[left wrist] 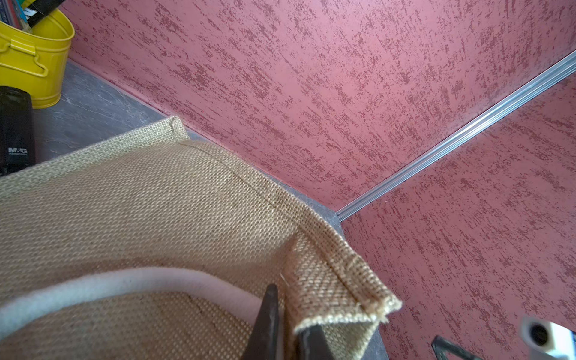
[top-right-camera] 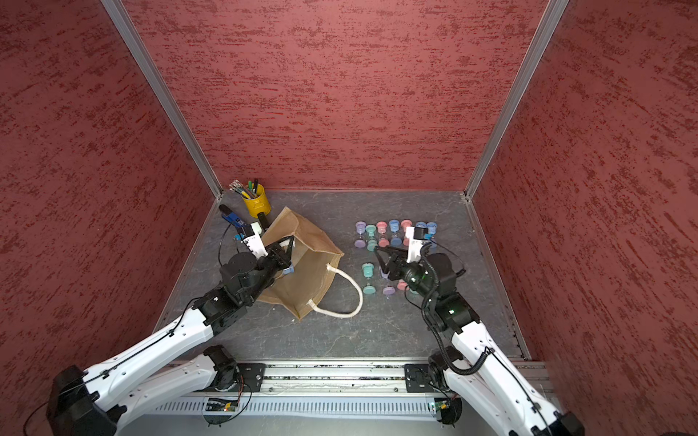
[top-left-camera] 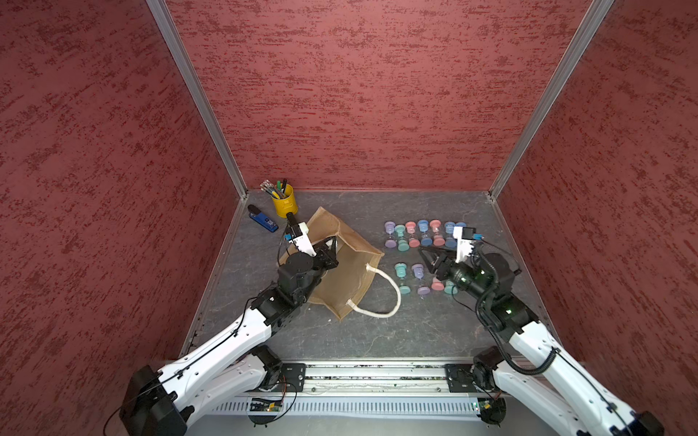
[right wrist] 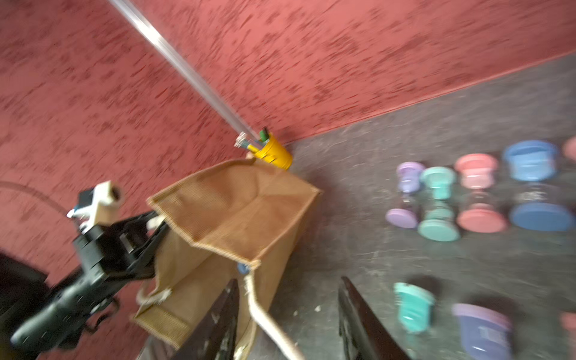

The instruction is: 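Reach the right gripper back into the bag while the left holds the rim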

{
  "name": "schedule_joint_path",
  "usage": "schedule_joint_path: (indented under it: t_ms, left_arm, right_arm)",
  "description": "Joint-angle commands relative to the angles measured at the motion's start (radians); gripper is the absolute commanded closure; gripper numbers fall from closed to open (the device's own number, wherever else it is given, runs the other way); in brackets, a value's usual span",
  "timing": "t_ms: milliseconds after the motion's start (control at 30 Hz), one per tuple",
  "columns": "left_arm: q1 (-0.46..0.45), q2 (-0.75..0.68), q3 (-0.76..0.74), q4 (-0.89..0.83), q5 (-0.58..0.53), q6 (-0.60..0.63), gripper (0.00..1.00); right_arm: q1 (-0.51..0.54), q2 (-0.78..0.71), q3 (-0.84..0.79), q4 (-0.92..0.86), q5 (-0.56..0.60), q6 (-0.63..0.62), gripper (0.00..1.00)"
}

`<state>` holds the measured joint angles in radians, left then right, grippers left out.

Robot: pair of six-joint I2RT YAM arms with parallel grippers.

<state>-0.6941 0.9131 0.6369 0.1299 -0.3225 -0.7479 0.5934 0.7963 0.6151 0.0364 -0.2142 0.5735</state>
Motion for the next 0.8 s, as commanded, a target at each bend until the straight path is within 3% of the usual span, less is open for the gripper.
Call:
schedule_joint_path:
  t_ms: [0, 100, 167, 500, 767]
  left_arm:
    - [-0.010, 0.006, 0.035, -0.014, 0.008, -0.002, 1.00]
    - [-0.016, 0.008, 0.044, -0.025, 0.001, -0.004, 1.00]
    - [-0.018, 0.007, 0.047, -0.031, 0.000, -0.005, 1.00]
    - [-0.022, -0.029, 0.039, -0.068, 0.003, -0.007, 1.00]
    - [-0.020, -0.054, -0.017, 0.061, 0.084, 0.007, 1.00]
  right_arm:
    - [0.264, 0.112, 0.086, 0.021, 0.239, -0.131, 0.50]
    - [0.450, 0.290, 0.149, 0.032, 0.386, -0.221, 0.53]
    - [0.501, 0.392, 0.165, 0.068, 0.411, -0.242, 0.54]
    - [0.562, 0.751, 0.215, 0.216, 0.463, -0.224, 0.60]
    - [0.565, 0.910, 0.334, 0.237, 0.489, -0.073, 0.51]
